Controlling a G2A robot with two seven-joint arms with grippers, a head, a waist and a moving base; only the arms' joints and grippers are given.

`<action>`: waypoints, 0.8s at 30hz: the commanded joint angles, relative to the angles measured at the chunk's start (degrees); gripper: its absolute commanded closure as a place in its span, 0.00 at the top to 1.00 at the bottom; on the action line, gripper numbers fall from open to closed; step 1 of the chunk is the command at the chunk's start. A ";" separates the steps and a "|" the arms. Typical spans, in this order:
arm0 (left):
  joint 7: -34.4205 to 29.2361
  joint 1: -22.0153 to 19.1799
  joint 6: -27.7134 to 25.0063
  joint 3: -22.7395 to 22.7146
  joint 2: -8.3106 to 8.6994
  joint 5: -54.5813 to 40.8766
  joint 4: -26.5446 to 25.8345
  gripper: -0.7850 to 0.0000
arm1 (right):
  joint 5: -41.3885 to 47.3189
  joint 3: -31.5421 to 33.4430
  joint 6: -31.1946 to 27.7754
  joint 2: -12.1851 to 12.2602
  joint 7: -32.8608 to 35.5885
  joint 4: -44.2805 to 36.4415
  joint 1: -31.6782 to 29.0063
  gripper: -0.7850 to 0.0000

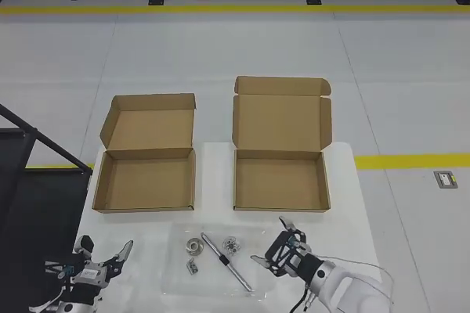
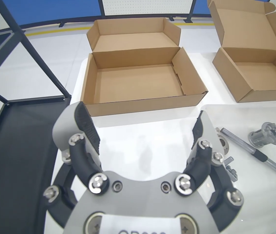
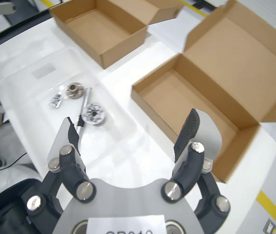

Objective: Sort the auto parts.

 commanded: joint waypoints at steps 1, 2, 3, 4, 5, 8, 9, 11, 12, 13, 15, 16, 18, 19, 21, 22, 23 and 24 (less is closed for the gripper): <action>-0.01 0.00 0.01 0.00 0.00 0.01 0.00 1.00 | -0.02 1.03 0.16 0.02 -0.86 0.00 -0.55 1.00; -0.01 0.00 0.01 0.00 0.00 0.01 0.00 1.00 | -0.02 1.03 0.16 0.02 -0.86 0.00 -0.55 1.00; -0.01 0.00 0.01 0.00 0.00 0.01 0.00 1.00 | -0.02 1.03 0.16 0.02 -0.86 0.00 -0.55 1.00; -0.01 0.00 0.01 0.00 0.00 0.01 0.00 1.00 | -0.02 1.03 0.16 0.02 -0.86 0.00 -0.55 1.00; -0.01 0.00 0.01 0.00 0.00 0.01 0.00 1.00 | -0.02 1.03 0.16 0.02 -0.86 0.00 -0.55 1.00; -0.01 0.00 0.01 0.00 0.00 0.01 0.00 1.00 | -0.02 1.03 0.16 0.02 -0.86 0.00 -0.55 1.00; -0.01 0.00 0.01 0.00 0.00 0.01 0.00 1.00 | -0.32 0.72 -0.72 0.07 -0.39 0.11 -0.71 1.00; -0.01 0.00 0.01 0.00 0.00 0.01 0.00 1.00 | -1.53 -0.20 -1.82 0.09 4.02 0.70 -0.03 1.00; -0.01 0.00 0.01 0.00 0.00 0.01 0.00 1.00 | -0.01 -1.76 -1.95 -0.20 5.17 0.16 0.99 1.00; -0.01 0.00 0.01 0.00 0.00 0.01 0.00 1.00 | 1.38 -3.66 -2.81 -0.50 6.43 1.35 2.41 1.00; -0.01 0.00 0.01 0.00 0.00 0.01 0.00 1.00 | 3.24 -7.99 -2.78 -1.42 10.51 4.75 6.59 1.00; -0.01 0.00 0.01 0.00 0.00 0.01 0.00 1.00 | 4.53 -10.37 -2.56 -2.02 12.07 6.73 8.97 1.00; -0.01 0.00 0.01 0.00 0.00 0.01 0.00 1.00 | 7.63 -14.51 -1.28 -3.34 14.03 10.96 13.35 1.00; -0.01 0.00 0.01 0.00 0.00 0.01 0.00 1.00 | 8.72 -16.26 -0.25 -3.97 15.63 13.23 15.30 1.00; -0.01 0.00 0.01 0.00 0.00 0.01 0.00 1.00 | 11.03 -19.11 3.54 -5.28 18.45 16.57 18.54 1.00; -0.01 0.00 0.01 0.00 0.00 0.01 0.00 1.00 | 12.16 -20.12 5.20 -5.84 19.21 18.33 19.74 1.00; -0.01 0.00 0.01 0.00 0.00 0.01 0.00 1.00 | 12.66 -20.94 7.05 -6.34 20.36 19.94 20.90 1.00; -0.01 0.00 0.01 0.00 0.00 0.01 0.00 1.00 | 13.49 -21.76 8.56 -6.83 21.31 21.38 21.79 1.00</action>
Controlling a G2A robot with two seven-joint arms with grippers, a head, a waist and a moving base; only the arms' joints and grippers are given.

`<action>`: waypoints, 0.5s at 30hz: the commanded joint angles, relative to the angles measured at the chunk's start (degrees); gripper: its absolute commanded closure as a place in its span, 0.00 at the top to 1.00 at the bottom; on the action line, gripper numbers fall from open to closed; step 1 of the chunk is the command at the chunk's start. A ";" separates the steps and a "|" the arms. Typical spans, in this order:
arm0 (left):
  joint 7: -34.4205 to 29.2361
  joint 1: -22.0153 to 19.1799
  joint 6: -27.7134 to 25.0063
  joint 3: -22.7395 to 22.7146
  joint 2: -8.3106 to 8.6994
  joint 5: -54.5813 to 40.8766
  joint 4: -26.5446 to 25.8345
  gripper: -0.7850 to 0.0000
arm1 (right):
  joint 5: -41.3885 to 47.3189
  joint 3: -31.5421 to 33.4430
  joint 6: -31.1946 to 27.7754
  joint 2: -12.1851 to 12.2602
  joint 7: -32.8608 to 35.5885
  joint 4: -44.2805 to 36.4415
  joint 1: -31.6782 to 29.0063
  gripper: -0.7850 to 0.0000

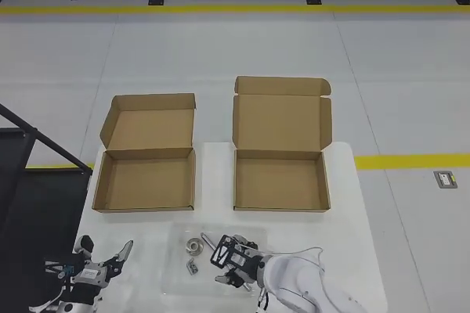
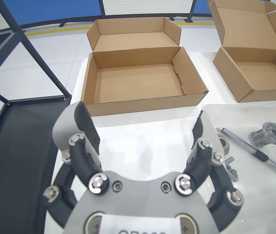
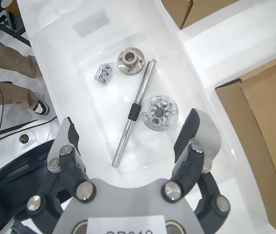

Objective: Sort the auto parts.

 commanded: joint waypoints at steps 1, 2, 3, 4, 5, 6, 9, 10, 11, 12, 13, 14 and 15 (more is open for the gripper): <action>0.00 0.00 0.00 0.00 0.00 0.00 0.00 1.00 | 2.21 -1.31 2.55 -0.85 1.36 2.79 1.69 1.00; 0.00 0.00 0.00 0.00 0.00 0.00 0.00 1.00 | 2.57 -1.76 3.53 -1.21 1.66 3.85 2.54 1.00; 0.00 0.00 0.00 0.00 0.00 0.00 0.00 1.00 | 2.12 -2.30 5.09 -1.53 2.48 4.95 3.12 1.00; 0.00 0.00 0.00 0.00 0.00 0.00 0.00 1.00 | 1.98 -2.96 6.52 -1.88 2.96 5.25 3.52 1.00; 0.00 0.00 0.00 0.00 0.00 0.00 0.00 1.00 | 1.61 -3.48 7.82 -2.18 3.37 5.62 3.83 1.00; 0.00 0.00 0.00 0.00 0.00 0.00 0.00 1.00 | 1.28 -3.95 8.74 -2.43 3.68 5.86 4.11 1.00; 0.00 0.00 0.00 0.00 0.00 0.00 0.00 1.00 | 0.49 -4.99 10.43 -3.06 4.22 6.72 4.73 1.00; 0.00 0.00 0.00 0.00 0.00 0.00 0.00 1.00 | 0.46 -5.30 10.58 -3.27 4.18 7.03 4.92 1.00; 0.00 0.00 0.00 0.00 0.00 0.00 0.00 1.00 | 0.49 -5.46 10.85 -3.45 4.06 7.55 5.11 1.00; 0.00 0.00 0.00 0.00 0.00 0.00 0.00 1.00 | 0.11 -5.63 11.40 -3.63 4.23 8.15 5.37 1.00; 0.00 0.00 0.00 0.00 0.00 0.00 0.00 1.00 | -0.20 -5.88 11.83 -3.82 4.40 8.57 5.61 1.00; 0.00 0.00 0.00 0.00 0.00 0.00 0.00 1.00 | -0.57 -6.10 12.36 -4.02 4.32 8.93 5.84 1.00; 0.00 0.00 0.00 0.00 0.00 0.00 0.00 1.00 | -0.80 -6.28 12.85 -4.22 4.28 9.39 6.01 0.98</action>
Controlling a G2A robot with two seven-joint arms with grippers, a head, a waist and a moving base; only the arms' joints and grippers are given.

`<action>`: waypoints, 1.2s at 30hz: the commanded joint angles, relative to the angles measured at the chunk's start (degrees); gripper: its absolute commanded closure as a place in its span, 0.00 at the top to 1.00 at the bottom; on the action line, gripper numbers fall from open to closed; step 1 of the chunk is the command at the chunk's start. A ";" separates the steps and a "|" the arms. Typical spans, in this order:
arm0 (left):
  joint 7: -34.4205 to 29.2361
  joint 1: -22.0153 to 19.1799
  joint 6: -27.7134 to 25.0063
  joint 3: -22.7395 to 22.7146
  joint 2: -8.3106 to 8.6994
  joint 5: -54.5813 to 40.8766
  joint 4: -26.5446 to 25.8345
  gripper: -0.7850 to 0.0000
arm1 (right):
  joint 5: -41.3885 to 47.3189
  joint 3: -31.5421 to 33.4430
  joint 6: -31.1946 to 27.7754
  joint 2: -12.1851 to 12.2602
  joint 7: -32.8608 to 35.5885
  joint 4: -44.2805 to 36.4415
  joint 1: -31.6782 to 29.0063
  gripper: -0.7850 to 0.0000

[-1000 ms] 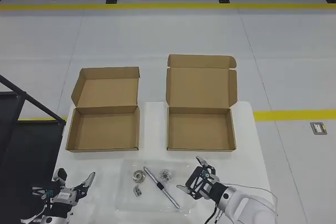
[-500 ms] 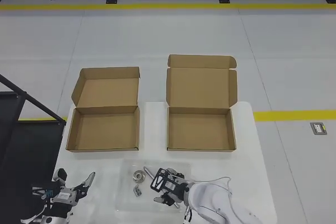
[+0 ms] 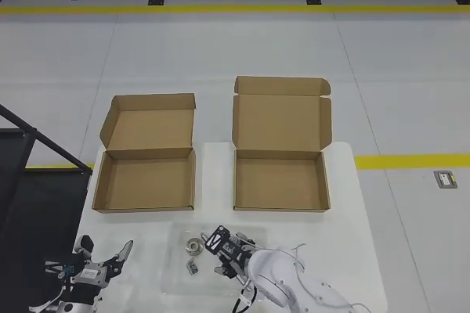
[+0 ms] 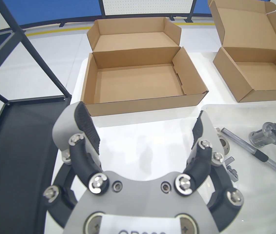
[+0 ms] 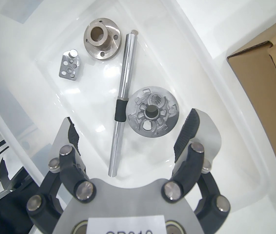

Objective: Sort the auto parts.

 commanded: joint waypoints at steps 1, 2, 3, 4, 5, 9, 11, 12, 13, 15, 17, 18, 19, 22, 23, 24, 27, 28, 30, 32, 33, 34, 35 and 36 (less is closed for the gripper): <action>0.00 0.00 0.00 0.00 0.00 0.00 0.00 1.00 | -0.59 -0.33 0.92 -0.33 0.06 0.81 0.38 0.91; 0.00 0.00 0.00 0.00 0.00 0.00 0.00 1.00 | -0.82 -0.49 1.37 -0.53 -0.04 1.16 0.57 0.91; 0.00 0.00 0.00 0.00 0.00 0.00 0.00 1.00 | -0.83 -0.55 1.70 -0.71 -0.29 1.64 0.72 0.90; 0.00 0.00 0.00 0.00 0.00 0.00 0.00 1.00 | -1.10 -0.65 2.03 -0.88 -0.42 2.20 0.92 0.88; 0.00 0.00 0.00 0.00 0.00 0.00 0.00 1.00 | -1.16 -0.76 2.08 -1.05 -0.63 2.65 1.07 0.81; 0.00 0.00 0.00 0.00 0.00 0.00 0.00 1.00 | -1.38 -1.02 2.64 -1.70 -0.96 4.93 1.70 0.74; 0.00 0.00 0.00 0.00 0.00 0.00 0.00 1.00 | -1.33 -1.19 2.78 -2.04 -1.41 5.57 1.89 0.56; 0.00 0.00 0.00 0.00 0.00 0.00 0.00 1.00 | -1.32 -1.20 2.83 -2.18 -1.63 5.93 1.94 0.49; 0.00 0.00 0.00 0.00 0.00 0.00 0.00 1.00 | -1.39 -1.16 2.91 -2.30 -1.88 6.20 1.98 0.42; 0.00 0.00 0.00 0.00 0.00 0.00 0.00 1.00 | -1.62 -0.95 3.18 -2.45 -2.22 6.30 1.90 0.25; 0.00 0.00 0.00 0.00 0.00 0.00 0.00 1.00 | -2.29 -0.59 3.40 -2.46 -2.57 5.36 1.48 0.06; 0.00 0.00 0.00 0.00 0.00 0.00 0.00 1.00 | -2.82 -0.28 3.51 -2.37 -2.60 4.58 1.10 0.00; 0.00 0.00 0.00 0.00 0.00 0.00 0.00 1.00 | -3.35 0.20 3.67 -2.22 -2.51 3.50 0.63 0.00; 0.00 0.00 0.00 0.00 0.00 0.00 0.00 1.00 | -4.03 2.43 1.76 -1.42 -3.75 -1.71 -1.58 0.00; 0.00 0.00 0.00 0.00 0.00 0.00 0.00 1.00 | -4.30 3.49 0.61 -1.01 -4.59 -3.83 -2.60 0.00; 0.00 0.00 0.00 0.00 0.00 0.00 0.00 1.00 | -4.75 4.76 -0.57 -0.55 -5.37 -6.09 -3.63 0.00; 0.00 0.00 0.00 0.00 0.00 0.00 0.00 1.00 | -6.88 8.87 -4.40 0.89 -7.25 -13.79 -6.83 0.00; 0.00 0.00 0.00 0.00 0.00 0.00 0.00 1.00 | -7.76 10.31 -5.60 1.34 -7.66 -16.37 -7.83 0.00; 0.00 0.00 0.00 0.00 0.00 0.00 0.00 1.00 | -9.19 12.95 -8.08 2.10 -8.42 -21.28 -9.37 0.00; 0.00 0.00 0.00 0.00 0.00 0.00 0.00 1.00 | -11.45 15.38 -9.05 2.63 -7.99 -25.02 -10.08 0.00; 0.00 0.00 0.00 0.00 0.00 0.00 0.00 1.00 | -12.62 16.35 -8.87 2.78 -7.52 -26.46 -10.11 0.00; 0.00 0.00 0.00 0.00 0.00 0.00 0.00 1.00 | -13.29 17.23 -8.38 2.85 -7.04 -27.39 -10.01 0.00; 0.00 0.00 0.00 0.00 0.00 0.00 0.00 1.00 | -13.29 17.97 -8.05 2.86 -6.52 -27.81 -9.75 0.00; 0.00 0.00 0.00 0.00 0.00 0.00 0.00 1.00 | -13.09 18.40 -8.02 2.87 -5.79 -27.80 -9.54 0.00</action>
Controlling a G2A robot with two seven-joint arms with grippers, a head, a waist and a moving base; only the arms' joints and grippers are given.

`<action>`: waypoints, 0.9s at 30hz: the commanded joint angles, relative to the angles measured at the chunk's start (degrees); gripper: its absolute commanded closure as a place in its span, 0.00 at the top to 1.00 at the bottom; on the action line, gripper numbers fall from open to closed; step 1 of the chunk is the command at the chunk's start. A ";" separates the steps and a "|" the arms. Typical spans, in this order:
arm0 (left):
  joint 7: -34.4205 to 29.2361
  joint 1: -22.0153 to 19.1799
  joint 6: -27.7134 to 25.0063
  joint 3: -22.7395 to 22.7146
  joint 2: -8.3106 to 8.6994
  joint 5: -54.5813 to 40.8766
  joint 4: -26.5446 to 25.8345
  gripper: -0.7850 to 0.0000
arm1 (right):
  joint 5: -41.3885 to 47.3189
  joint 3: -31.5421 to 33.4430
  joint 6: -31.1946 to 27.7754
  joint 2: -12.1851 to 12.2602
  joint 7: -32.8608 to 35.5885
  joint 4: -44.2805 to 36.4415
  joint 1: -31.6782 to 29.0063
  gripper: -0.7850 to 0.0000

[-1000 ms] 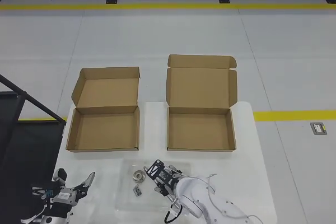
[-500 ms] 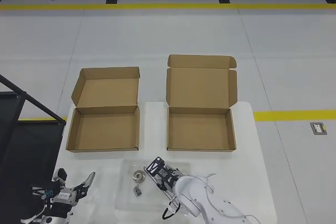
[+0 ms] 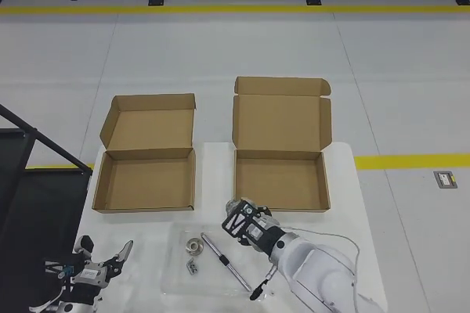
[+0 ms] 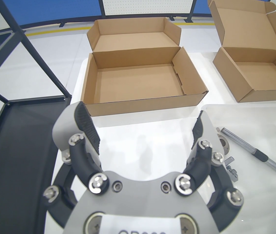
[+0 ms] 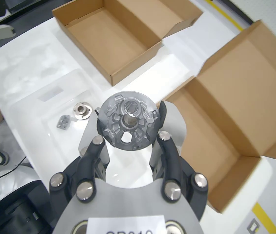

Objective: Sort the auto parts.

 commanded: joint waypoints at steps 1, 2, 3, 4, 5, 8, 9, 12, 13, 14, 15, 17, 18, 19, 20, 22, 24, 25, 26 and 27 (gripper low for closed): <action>0.00 0.00 0.00 0.00 0.00 0.00 0.00 1.00 | 0.24 0.40 0.11 -0.01 0.58 0.06 0.21 0.00; 0.00 0.00 0.00 0.00 0.00 0.00 0.00 1.00 | 0.24 0.40 0.11 -0.01 0.58 0.06 0.21 0.00; 0.00 0.00 0.00 0.00 0.00 0.00 0.00 1.00 | 0.24 0.40 0.11 -0.01 0.58 0.06 0.21 0.00; 0.00 0.00 0.00 0.00 0.00 0.00 0.00 1.00 | 0.24 0.40 0.11 -0.01 0.58 0.06 0.21 0.00; 0.00 0.00 0.00 0.00 0.00 0.00 0.00 1.00 | 0.24 0.40 0.11 -0.01 0.58 0.06 0.21 0.00; 0.00 0.00 0.00 0.00 0.00 0.00 0.00 1.00 | 0.24 0.40 0.11 -0.01 0.58 0.06 0.21 0.00; 0.00 0.00 0.00 0.00 0.00 0.00 0.00 1.00 | 0.24 0.40 0.11 -0.01 0.58 0.06 0.21 0.00; 0.00 0.00 0.00 0.00 0.00 0.00 0.00 1.00 | 3.06 1.39 3.78 -0.37 1.78 4.97 0.60 0.00; 0.00 0.00 0.00 0.00 0.00 0.00 0.00 1.00 | 5.12 1.23 5.15 -0.74 2.26 7.39 2.05 0.00; 0.00 0.00 0.00 0.00 0.00 0.00 0.00 1.00 | 7.42 1.09 6.37 -1.16 2.55 10.23 3.89 0.00; 0.00 0.00 0.00 0.00 0.00 0.00 0.00 1.00 | 9.26 0.85 7.33 -1.57 3.12 13.44 6.03 0.00; 0.00 0.00 0.00 0.00 0.00 0.00 0.00 1.00 | 11.91 0.07 9.84 -2.48 4.04 20.06 10.64 0.00; 0.00 0.00 0.00 0.00 0.00 0.00 0.00 1.00 | 13.57 -0.31 10.61 -2.95 3.97 23.45 12.84 0.00; 0.00 0.00 0.00 0.00 0.00 0.00 0.00 1.00 | 14.90 -0.52 11.31 -3.37 3.93 27.05 15.00 0.00; 0.00 0.00 0.00 0.00 0.00 0.00 0.00 1.00 | 15.73 -0.86 12.50 -3.80 3.89 30.40 17.04 0.00; 0.00 0.00 0.00 0.00 0.00 0.00 0.00 1.00 | 17.38 -2.23 13.52 -4.74 3.43 36.68 20.62 0.00; 0.00 0.00 0.00 0.00 0.00 0.00 0.00 1.00 | 18.60 -3.55 14.14 -5.65 2.72 42.81 23.94 0.00; 0.00 0.00 0.00 0.00 0.00 0.00 0.00 1.00 | 19.58 -4.27 13.66 -6.13 2.08 45.43 25.36 0.00; 0.00 0.00 0.00 0.00 0.00 0.00 0.00 1.00 | 20.06 -4.96 13.39 -6.57 1.54 47.99 26.75 0.00; 0.00 0.00 0.00 0.00 0.00 0.00 0.00 1.00 | 20.06 -5.82 13.24 -7.02 1.21 50.47 28.11 0.00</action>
